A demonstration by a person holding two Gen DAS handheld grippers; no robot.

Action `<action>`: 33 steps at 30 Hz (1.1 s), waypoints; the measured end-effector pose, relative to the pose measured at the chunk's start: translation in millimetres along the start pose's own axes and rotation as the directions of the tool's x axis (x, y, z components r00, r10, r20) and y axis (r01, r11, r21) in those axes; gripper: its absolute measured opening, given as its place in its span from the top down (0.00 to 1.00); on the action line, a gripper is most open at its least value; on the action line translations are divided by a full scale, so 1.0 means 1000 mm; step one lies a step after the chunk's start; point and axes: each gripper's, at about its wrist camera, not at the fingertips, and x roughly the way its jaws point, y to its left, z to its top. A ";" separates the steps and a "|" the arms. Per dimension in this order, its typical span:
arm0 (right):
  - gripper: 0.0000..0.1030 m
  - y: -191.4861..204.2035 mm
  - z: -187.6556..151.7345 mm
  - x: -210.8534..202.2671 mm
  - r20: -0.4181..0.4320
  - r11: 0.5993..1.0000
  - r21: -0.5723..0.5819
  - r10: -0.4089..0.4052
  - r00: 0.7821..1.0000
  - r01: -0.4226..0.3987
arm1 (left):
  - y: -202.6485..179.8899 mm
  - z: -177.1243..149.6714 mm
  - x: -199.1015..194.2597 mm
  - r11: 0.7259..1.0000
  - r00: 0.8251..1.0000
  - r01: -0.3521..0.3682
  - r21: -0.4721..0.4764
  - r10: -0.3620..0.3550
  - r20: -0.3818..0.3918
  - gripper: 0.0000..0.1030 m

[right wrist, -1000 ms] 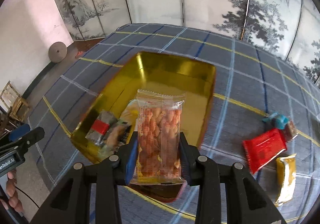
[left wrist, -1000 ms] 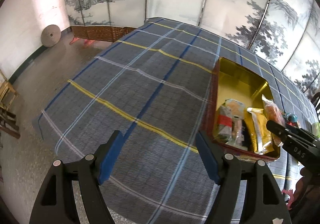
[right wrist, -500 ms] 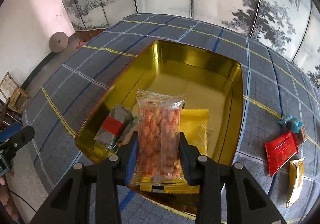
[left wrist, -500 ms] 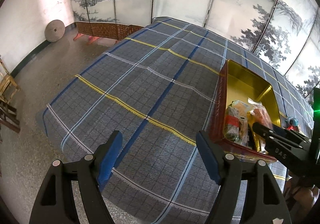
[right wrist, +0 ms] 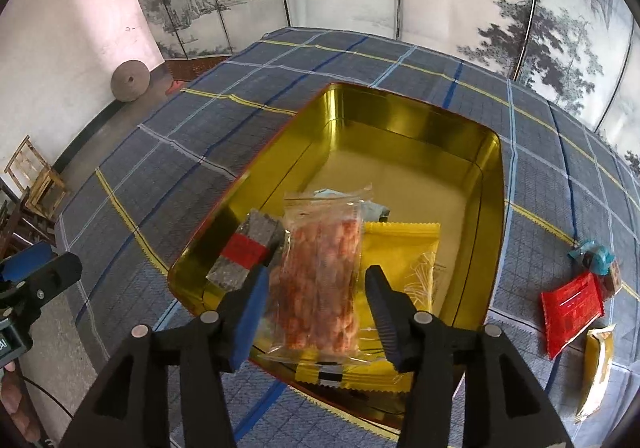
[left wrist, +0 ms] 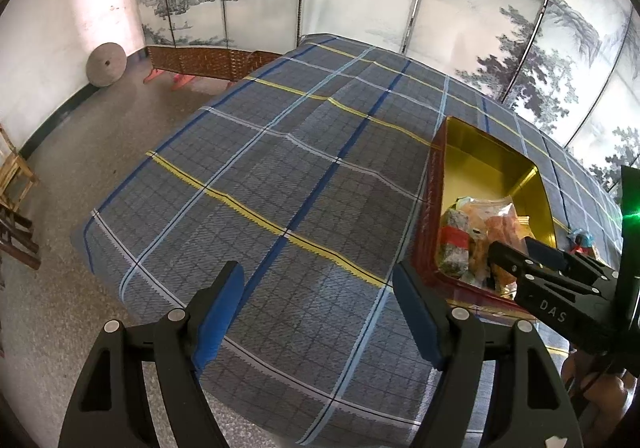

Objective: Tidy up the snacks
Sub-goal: 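Carry the twist-snack bag into the gold tin and open the right tool, then move the right tool back to the pile and grasp a yellow foil packet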

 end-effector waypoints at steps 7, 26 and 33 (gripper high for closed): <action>0.42 -0.009 -0.002 -0.015 0.035 1.000 -0.004 -0.014 0.999 0.014 | -0.014 -0.001 -0.003 1.000 1.000 0.011 0.021 -0.011 0.004 0.29; 0.28 -0.186 -0.076 -0.073 0.012 0.947 0.156 -0.287 0.958 0.282 | -0.095 -0.011 -0.003 0.973 0.993 0.121 0.199 -0.121 -0.010 0.26; 0.24 -0.236 -0.093 -0.060 -0.051 0.936 0.222 -0.268 0.962 0.272 | -0.129 -0.015 0.002 0.951 0.989 0.147 0.273 -0.143 -0.033 0.24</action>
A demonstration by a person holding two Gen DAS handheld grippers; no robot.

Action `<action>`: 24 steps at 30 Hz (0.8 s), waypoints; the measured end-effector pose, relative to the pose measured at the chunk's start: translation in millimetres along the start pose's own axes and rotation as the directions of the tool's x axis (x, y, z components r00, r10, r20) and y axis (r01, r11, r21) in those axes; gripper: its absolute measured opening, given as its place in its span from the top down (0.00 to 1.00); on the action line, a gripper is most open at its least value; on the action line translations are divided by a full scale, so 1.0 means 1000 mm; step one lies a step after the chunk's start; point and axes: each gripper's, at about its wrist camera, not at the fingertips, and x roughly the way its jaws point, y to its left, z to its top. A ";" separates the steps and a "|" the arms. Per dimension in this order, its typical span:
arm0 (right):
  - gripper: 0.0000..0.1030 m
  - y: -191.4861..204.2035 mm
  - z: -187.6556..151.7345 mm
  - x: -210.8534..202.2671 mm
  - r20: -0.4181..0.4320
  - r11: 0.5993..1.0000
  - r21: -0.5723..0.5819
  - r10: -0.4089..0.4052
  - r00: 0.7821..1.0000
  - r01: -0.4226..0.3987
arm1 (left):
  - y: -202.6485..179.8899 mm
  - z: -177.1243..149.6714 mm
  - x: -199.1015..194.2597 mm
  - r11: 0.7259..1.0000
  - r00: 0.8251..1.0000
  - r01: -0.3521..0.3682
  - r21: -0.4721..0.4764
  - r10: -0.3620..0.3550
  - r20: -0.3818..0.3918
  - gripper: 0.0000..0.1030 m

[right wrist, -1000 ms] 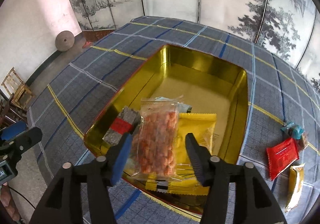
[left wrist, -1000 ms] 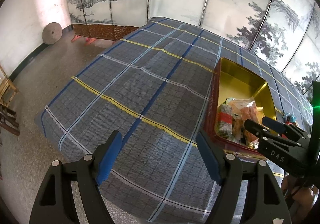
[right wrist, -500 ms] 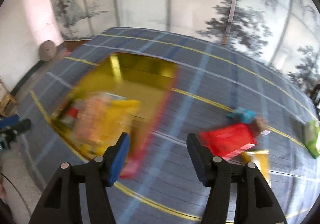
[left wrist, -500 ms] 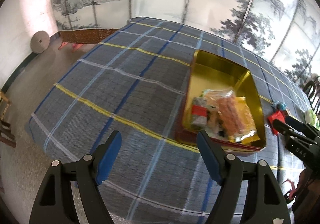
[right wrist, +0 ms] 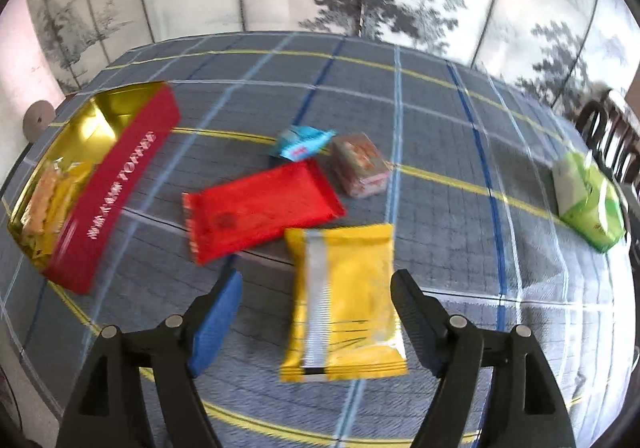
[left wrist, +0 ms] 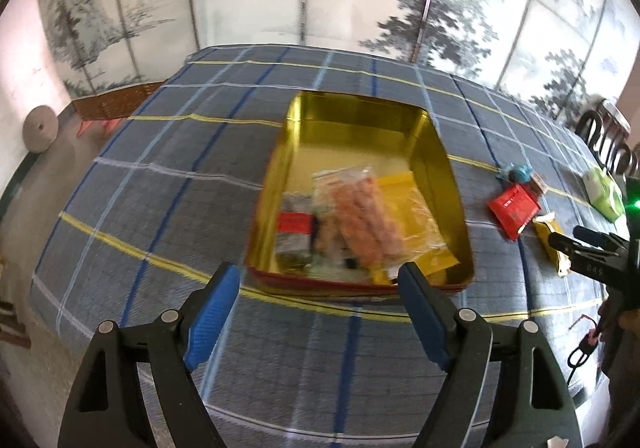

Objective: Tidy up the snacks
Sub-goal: 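Move the right tool back to the pile and grasp a yellow foil packet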

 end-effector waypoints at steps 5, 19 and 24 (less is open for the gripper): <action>0.24 -0.014 -0.005 0.014 -0.016 1.000 0.016 0.016 1.000 -0.016 | -0.027 0.006 0.008 0.998 1.000 0.012 0.070 -0.011 -0.010 0.23; 0.24 -0.027 -0.013 0.031 0.023 1.000 -0.012 0.023 0.999 -0.023 | -0.122 0.025 0.035 0.962 0.998 0.068 0.265 -0.065 -0.021 0.23; 0.40 -0.036 -0.015 0.028 0.064 0.999 -0.023 0.024 0.998 -0.022 | -0.159 0.033 0.052 0.936 0.994 0.109 0.334 -0.104 -0.031 0.22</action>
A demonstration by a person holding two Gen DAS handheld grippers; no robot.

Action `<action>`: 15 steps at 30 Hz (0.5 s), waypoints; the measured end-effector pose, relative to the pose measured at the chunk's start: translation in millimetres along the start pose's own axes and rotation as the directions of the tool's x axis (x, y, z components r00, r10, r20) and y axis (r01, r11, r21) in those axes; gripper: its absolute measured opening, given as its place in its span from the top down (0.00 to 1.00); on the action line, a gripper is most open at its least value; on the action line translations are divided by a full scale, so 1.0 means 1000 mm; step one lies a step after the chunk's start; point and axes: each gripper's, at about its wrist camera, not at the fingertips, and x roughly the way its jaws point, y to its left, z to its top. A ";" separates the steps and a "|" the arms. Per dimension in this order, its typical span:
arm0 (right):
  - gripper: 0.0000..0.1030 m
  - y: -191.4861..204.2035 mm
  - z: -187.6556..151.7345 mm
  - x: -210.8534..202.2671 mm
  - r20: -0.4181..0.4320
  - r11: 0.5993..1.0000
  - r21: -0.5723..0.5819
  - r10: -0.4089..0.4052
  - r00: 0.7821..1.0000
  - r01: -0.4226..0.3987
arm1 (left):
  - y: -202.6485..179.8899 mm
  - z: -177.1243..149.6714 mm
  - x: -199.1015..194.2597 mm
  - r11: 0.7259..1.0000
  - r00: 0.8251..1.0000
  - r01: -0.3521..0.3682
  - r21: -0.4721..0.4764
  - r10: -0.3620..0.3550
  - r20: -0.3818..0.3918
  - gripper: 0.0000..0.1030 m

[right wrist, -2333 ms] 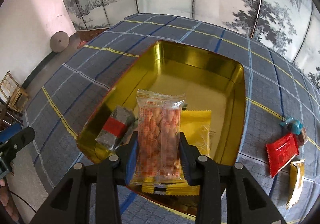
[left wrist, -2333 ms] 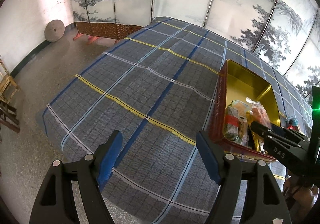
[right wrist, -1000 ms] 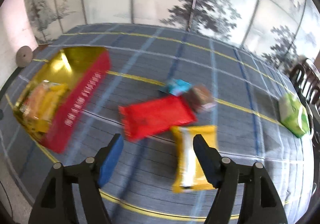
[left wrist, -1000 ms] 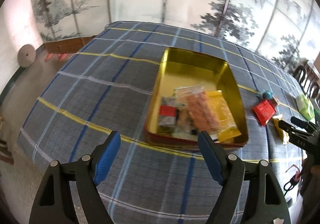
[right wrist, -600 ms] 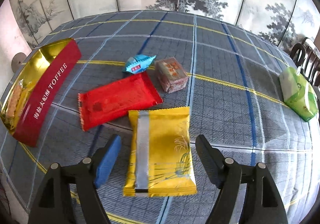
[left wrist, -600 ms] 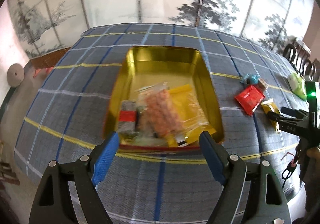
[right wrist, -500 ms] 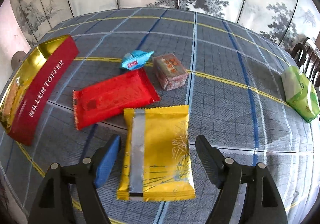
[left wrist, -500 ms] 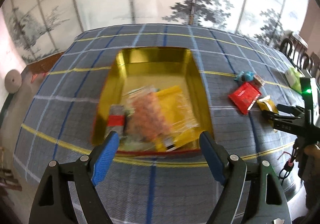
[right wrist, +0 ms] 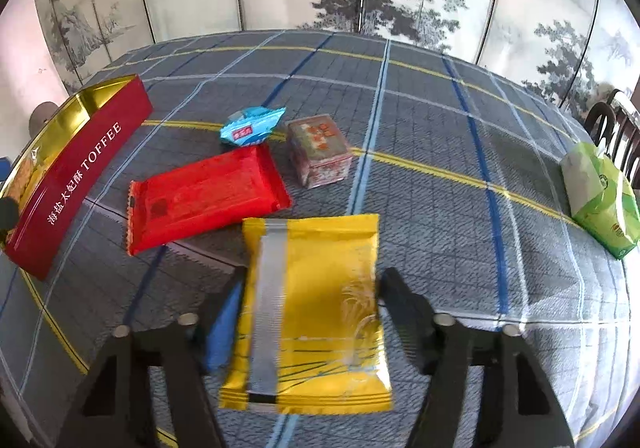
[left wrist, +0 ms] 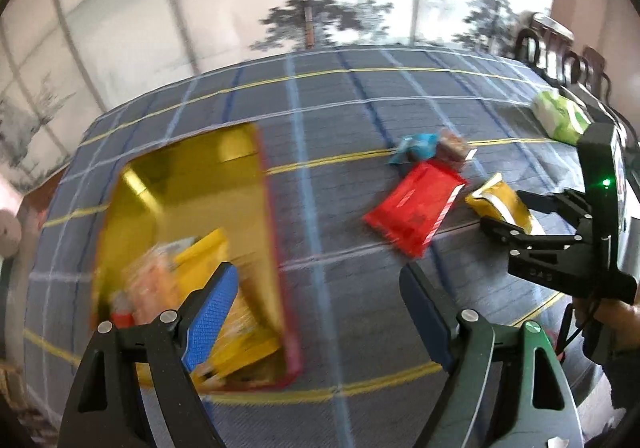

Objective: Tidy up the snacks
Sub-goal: 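Move the right tool back to the pile and grasp a yellow foil packet, then grasp the red packet with the left tool while right holds the yellow packet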

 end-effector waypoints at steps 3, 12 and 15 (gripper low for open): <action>0.42 -0.015 -0.001 0.000 0.015 1.000 0.013 -0.009 1.000 0.009 | -0.016 0.009 0.009 0.999 1.000 0.017 0.047 -0.017 -0.008 0.22; 0.42 -0.073 -0.003 0.003 0.034 0.995 0.081 -0.066 0.997 0.063 | -0.049 0.027 0.036 0.988 0.997 0.078 0.137 -0.076 -0.021 0.22; 0.42 -0.085 -0.003 0.004 0.040 0.993 0.099 -0.074 0.996 0.070 | -0.058 0.032 0.045 0.982 0.996 0.089 0.169 -0.084 -0.032 0.22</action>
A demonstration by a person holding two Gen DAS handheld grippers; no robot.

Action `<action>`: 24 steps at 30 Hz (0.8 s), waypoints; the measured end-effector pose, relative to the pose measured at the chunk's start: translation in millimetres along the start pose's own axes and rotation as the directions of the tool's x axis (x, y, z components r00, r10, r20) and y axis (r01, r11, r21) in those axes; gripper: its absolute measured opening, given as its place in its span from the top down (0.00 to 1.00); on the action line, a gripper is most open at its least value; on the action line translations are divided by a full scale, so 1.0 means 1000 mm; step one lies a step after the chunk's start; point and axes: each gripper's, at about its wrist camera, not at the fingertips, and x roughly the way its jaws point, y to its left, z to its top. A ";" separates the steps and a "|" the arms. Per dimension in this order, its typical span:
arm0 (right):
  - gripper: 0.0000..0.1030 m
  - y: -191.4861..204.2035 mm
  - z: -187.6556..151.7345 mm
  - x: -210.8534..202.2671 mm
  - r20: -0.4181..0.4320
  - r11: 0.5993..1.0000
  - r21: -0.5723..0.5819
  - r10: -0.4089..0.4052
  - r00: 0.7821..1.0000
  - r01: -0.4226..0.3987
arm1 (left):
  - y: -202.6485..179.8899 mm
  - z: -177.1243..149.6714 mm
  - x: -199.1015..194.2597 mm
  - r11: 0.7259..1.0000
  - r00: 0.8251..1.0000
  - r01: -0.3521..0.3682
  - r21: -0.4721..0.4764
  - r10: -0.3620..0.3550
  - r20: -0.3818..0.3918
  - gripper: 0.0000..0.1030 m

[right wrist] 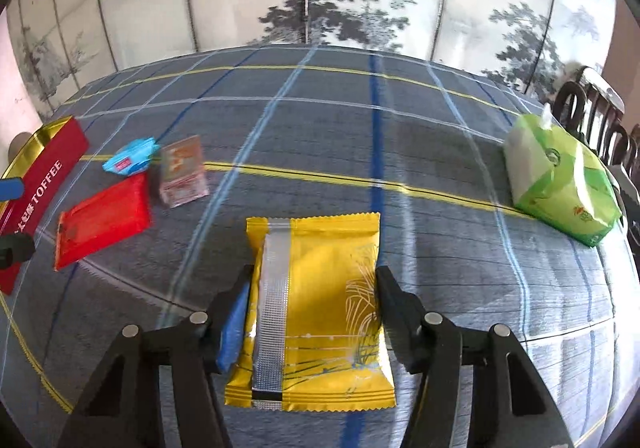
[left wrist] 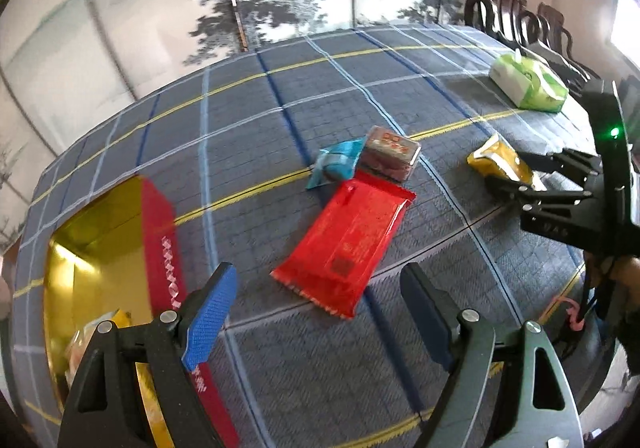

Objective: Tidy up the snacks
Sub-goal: 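Grasp the red packet with the left tool while right holds the yellow packet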

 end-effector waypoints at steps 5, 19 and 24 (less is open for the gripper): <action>0.42 -0.005 0.001 0.002 0.007 1.000 0.006 0.000 1.000 0.000 | -0.007 0.009 0.013 0.998 0.999 0.051 0.043 -0.050 -0.021 0.18; 0.40 -0.005 0.001 0.003 0.007 1.000 0.011 0.010 1.000 -0.010 | -0.016 0.025 0.055 0.995 0.995 0.057 0.086 -0.050 -0.082 0.14; 0.40 -0.005 0.001 0.003 0.007 1.000 0.011 0.010 1.000 -0.010 | -0.013 0.027 0.065 0.996 0.994 0.046 0.074 -0.039 -0.098 0.14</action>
